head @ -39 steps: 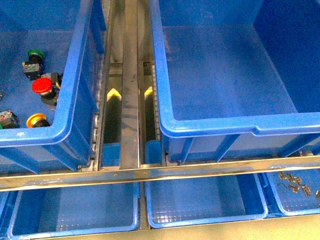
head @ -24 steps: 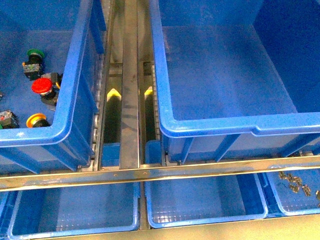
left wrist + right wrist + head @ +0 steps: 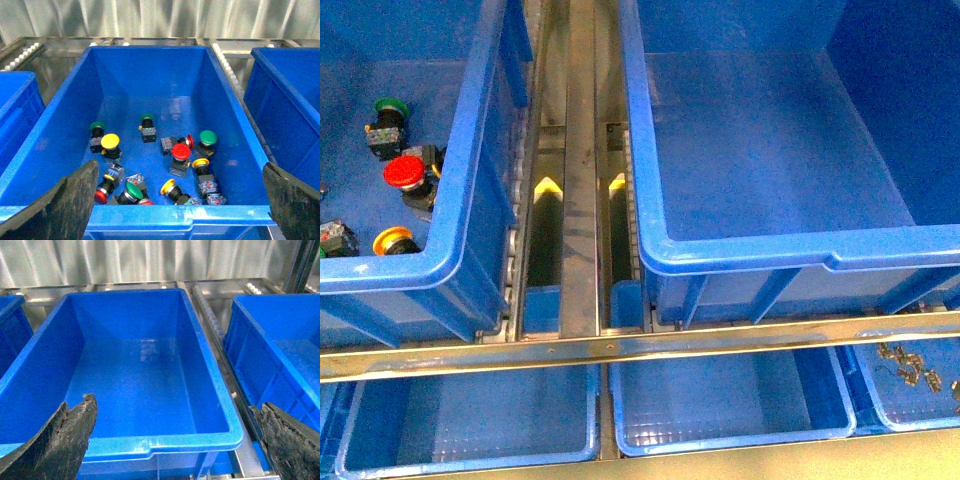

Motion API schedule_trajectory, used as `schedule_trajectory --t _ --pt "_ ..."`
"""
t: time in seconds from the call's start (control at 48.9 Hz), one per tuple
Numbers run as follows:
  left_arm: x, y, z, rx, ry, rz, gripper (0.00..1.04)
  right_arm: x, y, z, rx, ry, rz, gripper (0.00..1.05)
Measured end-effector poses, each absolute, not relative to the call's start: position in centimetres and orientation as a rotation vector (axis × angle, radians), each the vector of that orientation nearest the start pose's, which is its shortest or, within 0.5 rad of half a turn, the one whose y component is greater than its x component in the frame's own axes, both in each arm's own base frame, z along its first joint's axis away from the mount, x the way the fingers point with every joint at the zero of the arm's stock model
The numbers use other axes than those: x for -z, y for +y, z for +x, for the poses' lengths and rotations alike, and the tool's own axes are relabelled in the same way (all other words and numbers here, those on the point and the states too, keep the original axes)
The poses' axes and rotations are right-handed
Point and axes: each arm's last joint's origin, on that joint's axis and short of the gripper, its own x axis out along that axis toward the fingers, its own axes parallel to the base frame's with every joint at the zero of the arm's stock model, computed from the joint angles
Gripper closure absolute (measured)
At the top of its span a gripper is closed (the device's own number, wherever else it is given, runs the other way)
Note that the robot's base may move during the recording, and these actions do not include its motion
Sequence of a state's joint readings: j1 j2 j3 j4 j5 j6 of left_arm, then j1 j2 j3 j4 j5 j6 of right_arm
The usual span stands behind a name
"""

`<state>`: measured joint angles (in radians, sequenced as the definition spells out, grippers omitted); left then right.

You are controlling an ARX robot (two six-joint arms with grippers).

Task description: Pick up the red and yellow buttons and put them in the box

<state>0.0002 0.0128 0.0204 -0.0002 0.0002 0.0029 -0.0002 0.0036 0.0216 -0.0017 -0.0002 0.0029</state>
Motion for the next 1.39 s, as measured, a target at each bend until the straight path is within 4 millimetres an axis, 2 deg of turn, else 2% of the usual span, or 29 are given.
schedule_trajectory --t 0.715,0.777,0.818,0.858,0.92,1.002,1.104,1.267,1.39 --pt "-16.9 0.0 9.7 0.0 -0.007 0.003 0.08 -17.0 0.0 9.7 0.0 -0.016 0.003 0.06" --pt "-16.8 0.0 9.8 -0.071 0.115 -0.062 0.08 -17.0 0.0 9.7 0.0 -0.016 0.003 0.06" --pt "-17.0 -0.1 10.1 -0.147 0.287 -0.11 0.08 -17.0 0.0 9.7 0.003 -0.016 0.002 0.06" --pt "-17.6 -0.2 10.9 -0.208 0.397 -0.167 0.08 -17.0 0.0 9.7 0.003 -0.016 0.003 0.06" --pt "-18.7 -0.4 12.5 -0.217 0.448 -0.207 0.08 -17.0 0.0 9.7 0.0 -0.017 0.002 0.06" --pt "-20.6 -0.6 15.6 -0.183 0.442 -0.23 0.08 -17.0 0.0 9.7 0.0 -0.017 0.002 0.06" --pt "-22.0 -0.6 18.9 -0.124 0.439 -0.205 0.08 -17.0 0.0 9.7 0.0 -0.017 0.003 0.06" --pt "-23.0 0.2 23.7 -0.003 0.492 -0.115 0.08 -17.0 0.0 9.7 0.001 -0.017 0.003 0.06" --pt "-22.4 1.4 27.6 0.072 0.55 -0.009 0.08 -17.0 0.0 9.7 0.0 -0.017 0.003 0.06"
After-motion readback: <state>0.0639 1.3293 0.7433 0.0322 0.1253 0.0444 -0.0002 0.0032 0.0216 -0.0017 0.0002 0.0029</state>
